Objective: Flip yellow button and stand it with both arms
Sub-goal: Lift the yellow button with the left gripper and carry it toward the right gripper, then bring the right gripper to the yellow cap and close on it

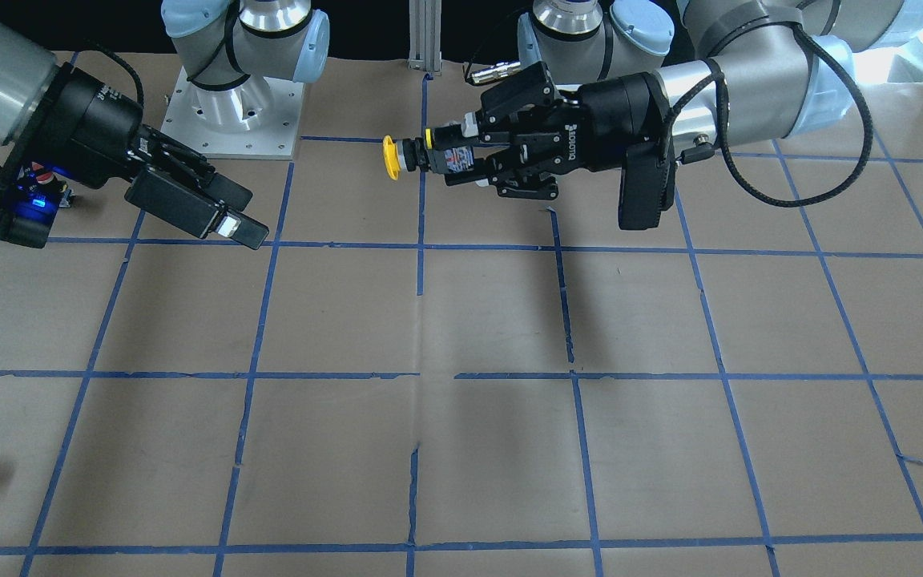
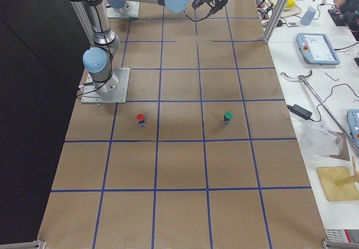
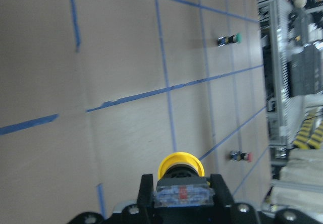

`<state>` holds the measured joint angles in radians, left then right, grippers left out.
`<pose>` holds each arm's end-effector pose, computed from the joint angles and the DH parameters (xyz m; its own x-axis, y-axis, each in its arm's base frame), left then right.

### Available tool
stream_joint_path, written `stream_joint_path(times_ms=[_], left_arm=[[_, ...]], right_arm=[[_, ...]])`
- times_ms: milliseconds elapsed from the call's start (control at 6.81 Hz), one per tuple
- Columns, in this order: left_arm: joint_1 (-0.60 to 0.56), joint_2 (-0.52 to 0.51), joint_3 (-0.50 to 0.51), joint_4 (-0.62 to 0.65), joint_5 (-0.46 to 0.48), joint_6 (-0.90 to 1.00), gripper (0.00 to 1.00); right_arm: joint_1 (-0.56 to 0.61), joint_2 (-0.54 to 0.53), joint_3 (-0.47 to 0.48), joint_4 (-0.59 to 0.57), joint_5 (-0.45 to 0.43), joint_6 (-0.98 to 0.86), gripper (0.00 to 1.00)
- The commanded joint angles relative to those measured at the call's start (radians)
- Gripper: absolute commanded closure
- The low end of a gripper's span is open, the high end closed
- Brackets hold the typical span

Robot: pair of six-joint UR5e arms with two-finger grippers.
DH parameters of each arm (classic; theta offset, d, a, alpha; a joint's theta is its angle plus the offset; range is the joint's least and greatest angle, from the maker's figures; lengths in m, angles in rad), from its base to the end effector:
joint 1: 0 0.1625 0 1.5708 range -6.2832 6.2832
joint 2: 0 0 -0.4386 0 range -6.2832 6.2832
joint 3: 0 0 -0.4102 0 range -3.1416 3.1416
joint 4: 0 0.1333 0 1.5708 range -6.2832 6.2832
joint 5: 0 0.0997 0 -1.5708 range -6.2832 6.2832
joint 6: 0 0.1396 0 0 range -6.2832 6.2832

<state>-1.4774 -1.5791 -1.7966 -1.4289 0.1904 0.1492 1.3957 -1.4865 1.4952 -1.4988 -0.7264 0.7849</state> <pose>-0.2226 -0.5225 0.4704 -0.1918 0.0409 0.9806 -0.0651 0.9964 -0.0543 0.1401 -0.5722 0.4955 -0.3326 0.8175 -0.4702 0.5777 0.5707 0.5837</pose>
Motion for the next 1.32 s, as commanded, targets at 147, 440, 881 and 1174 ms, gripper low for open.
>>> stream_joint_path(times_ms=[147,440,881,1174], left_arm=[[-0.012,0.013,-0.013,0.007,-0.135,-0.010,0.95],[-0.014,0.001,-0.018,0.008,-0.138,0.001,0.95],[-0.014,0.004,-0.018,0.013,-0.137,0.000,0.95],[-0.012,0.004,-0.017,0.013,-0.137,0.001,0.95]], right_arm=[[0.008,-0.023,0.008,-0.049,0.192,0.242,0.00],[0.075,-0.041,0.014,-0.055,0.199,0.330,0.00],[0.097,-0.051,0.028,-0.044,0.200,0.404,0.00],[0.126,-0.051,0.036,-0.046,0.200,0.438,0.00]])
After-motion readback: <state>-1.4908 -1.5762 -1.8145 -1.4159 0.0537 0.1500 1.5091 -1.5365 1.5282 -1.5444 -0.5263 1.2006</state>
